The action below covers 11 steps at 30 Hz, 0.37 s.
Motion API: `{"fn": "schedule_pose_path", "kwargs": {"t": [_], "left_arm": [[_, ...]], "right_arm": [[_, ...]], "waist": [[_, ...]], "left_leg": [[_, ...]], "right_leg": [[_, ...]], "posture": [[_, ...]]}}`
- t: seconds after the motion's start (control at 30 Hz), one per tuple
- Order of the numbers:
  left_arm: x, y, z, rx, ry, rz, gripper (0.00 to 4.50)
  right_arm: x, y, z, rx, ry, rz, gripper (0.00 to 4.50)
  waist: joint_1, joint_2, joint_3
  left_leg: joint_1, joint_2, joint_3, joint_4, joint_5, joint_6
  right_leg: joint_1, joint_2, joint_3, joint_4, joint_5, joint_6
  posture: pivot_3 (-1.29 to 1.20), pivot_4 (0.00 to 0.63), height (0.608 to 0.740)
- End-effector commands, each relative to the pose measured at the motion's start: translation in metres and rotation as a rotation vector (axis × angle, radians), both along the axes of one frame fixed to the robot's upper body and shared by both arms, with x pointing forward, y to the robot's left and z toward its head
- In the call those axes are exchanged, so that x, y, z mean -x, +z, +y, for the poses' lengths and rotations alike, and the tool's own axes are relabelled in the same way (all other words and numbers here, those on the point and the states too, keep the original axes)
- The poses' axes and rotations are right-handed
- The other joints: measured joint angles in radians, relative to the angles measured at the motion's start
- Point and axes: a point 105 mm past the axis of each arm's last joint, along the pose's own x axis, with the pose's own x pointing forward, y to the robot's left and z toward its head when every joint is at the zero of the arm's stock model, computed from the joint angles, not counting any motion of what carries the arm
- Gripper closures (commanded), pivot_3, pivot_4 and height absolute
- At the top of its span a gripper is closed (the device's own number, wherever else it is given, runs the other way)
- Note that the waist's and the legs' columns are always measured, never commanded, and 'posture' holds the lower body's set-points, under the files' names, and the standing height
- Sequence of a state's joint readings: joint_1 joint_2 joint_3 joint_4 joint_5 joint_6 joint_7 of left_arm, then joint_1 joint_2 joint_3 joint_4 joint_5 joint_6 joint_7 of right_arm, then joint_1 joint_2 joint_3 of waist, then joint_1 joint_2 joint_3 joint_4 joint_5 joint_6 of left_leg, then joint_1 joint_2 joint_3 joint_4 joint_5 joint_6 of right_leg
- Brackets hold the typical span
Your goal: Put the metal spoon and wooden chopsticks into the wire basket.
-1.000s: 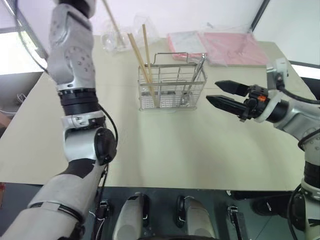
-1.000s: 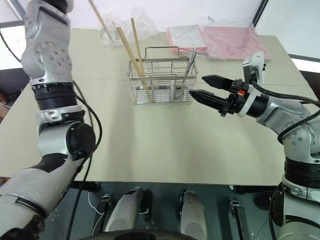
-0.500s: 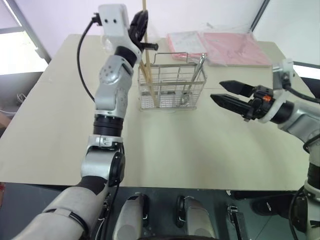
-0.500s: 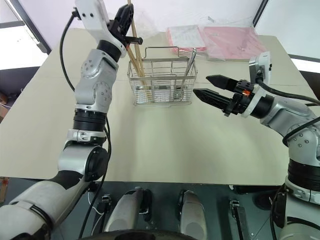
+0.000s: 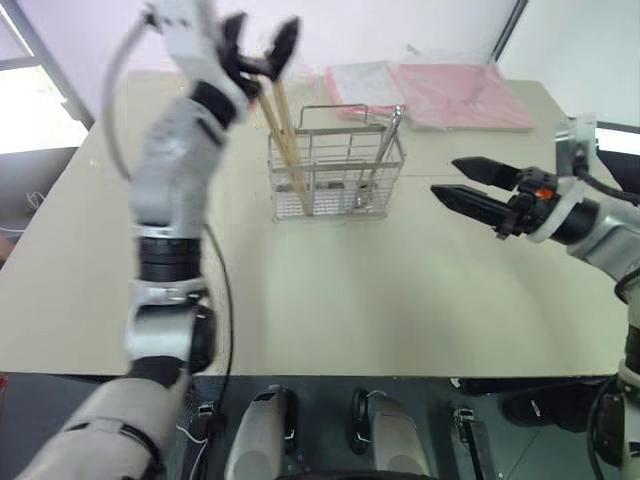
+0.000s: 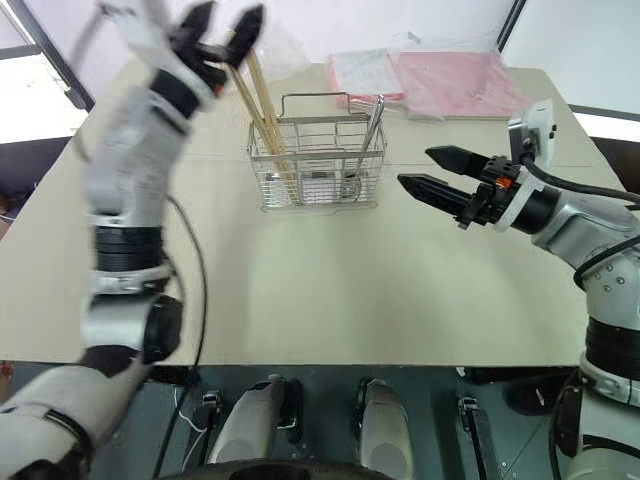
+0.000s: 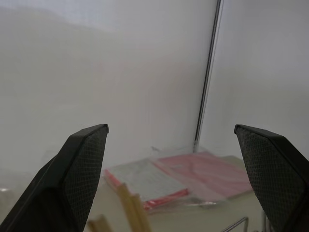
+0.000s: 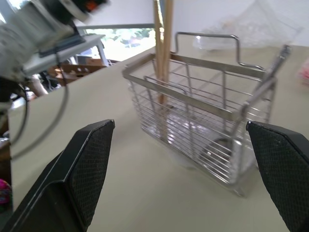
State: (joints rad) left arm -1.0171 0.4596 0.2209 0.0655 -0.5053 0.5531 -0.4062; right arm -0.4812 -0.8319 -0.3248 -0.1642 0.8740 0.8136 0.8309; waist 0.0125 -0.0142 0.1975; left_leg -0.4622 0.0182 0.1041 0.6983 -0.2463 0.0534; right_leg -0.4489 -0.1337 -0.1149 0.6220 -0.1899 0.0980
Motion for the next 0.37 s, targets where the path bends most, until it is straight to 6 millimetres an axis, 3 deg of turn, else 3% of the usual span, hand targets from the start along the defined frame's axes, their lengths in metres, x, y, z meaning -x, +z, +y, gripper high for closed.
{"fn": "schedule_pose_path", "kwargs": {"t": [0.03, 0.2, 0.37], "left_arm": [[0.035, 0.007, 0.021, -0.229, -0.103, 0.007, 0.09], [0.067, -0.044, 0.064, -0.592, -0.123, 0.209, 0.09], [0.074, -0.057, 0.075, -0.585, -0.097, 0.271, 0.09]], "right_arm": [[-0.004, 0.012, -0.013, 0.061, -0.019, -0.068, 0.0], [-0.012, 0.01, -0.029, 0.106, -0.014, -0.061, 0.0], [-0.019, 0.012, -0.023, 0.108, 0.024, -0.077, 0.0]], "waist": [[-0.004, 0.0, 0.0], [-0.005, 0.004, 0.0], [0.005, 0.004, 0.0]], "left_leg": [[0.0, 0.0, 0.0, 0.0, 0.0, 0.0], [0.0, 0.0, 0.001, -0.001, 0.002, -0.005], [-0.001, 0.0, -0.001, -0.001, -0.002, -0.005]], "right_leg": [[0.0, 0.0, 0.0, 0.0, 0.0, 0.0], [-0.001, 0.0, 0.0, -0.001, -0.001, -0.001], [-0.001, -0.001, 0.0, -0.006, -0.003, -0.005]], "posture": [[0.0, 0.15, 0.699], [0.0, 0.15, 0.699], [0.0, 0.15, 0.699]]}}
